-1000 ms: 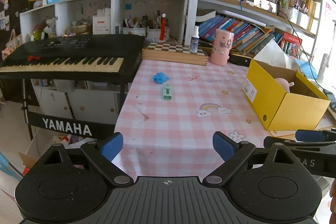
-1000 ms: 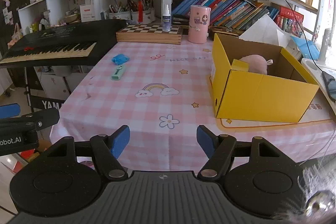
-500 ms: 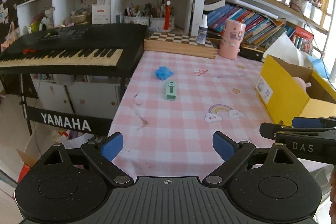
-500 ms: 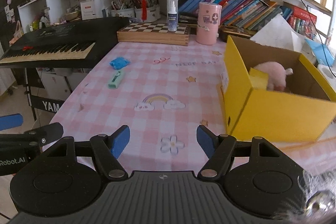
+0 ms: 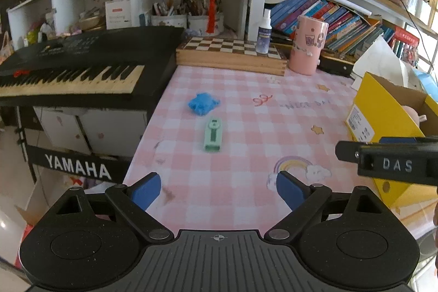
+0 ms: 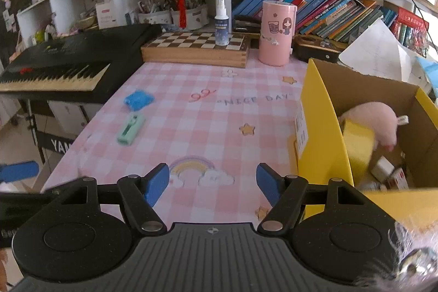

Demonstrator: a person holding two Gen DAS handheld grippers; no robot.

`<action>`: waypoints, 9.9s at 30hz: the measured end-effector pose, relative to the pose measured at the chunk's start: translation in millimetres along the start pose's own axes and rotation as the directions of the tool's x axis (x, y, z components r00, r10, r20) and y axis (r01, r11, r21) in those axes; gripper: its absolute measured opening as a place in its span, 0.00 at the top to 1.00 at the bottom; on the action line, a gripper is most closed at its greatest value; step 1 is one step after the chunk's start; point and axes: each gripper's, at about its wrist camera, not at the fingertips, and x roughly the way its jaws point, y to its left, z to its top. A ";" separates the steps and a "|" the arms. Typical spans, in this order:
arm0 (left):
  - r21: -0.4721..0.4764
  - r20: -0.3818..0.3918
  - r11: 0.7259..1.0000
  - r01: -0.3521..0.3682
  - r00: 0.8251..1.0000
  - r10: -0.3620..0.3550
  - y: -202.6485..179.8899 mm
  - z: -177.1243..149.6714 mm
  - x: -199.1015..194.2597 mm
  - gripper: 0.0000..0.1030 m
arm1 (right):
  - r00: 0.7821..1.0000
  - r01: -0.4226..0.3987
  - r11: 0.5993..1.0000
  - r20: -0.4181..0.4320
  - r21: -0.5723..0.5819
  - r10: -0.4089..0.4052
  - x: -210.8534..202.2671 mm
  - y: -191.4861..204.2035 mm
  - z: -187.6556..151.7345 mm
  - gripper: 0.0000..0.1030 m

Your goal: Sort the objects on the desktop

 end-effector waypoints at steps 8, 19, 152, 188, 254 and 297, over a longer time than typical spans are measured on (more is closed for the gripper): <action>0.006 0.008 1.000 -0.018 1.000 0.018 -7.4 18.5 22.3 0.11 | 0.999 -0.047 0.999 -0.002 -0.013 0.047 27.2 -4.3 27.3 0.34; -0.003 0.002 0.997 -0.078 0.997 0.078 -6.1 44.9 80.1 0.33 | 0.997 -0.079 0.996 -0.009 -0.032 0.078 61.8 -6.2 52.9 0.33; 0.188 0.093 0.817 0.545 0.818 -0.567 -223.5 23.2 -75.3 0.78 | 0.960 0.186 0.954 0.165 0.234 -0.228 -180.0 -195.0 -53.0 0.67; 0.180 0.032 0.965 0.193 0.979 -0.202 -306.3 19.4 16.6 0.46 | 0.998 -0.067 0.997 0.011 -0.031 0.067 -22.2 -293.1 9.2 0.67; 0.086 0.107 0.996 -0.025 0.994 0.016 -132.8 -95.8 -165.1 0.03 | 0.980 0.169 0.976 0.083 0.136 -0.181 -200.9 -109.6 -135.5 0.17; 0.068 0.020 0.997 0.027 0.999 -0.029 -121.2 -108.7 -161.3 0.01 | 0.988 0.155 0.979 -0.003 0.135 -0.156 -200.3 -92.5 -154.9 0.00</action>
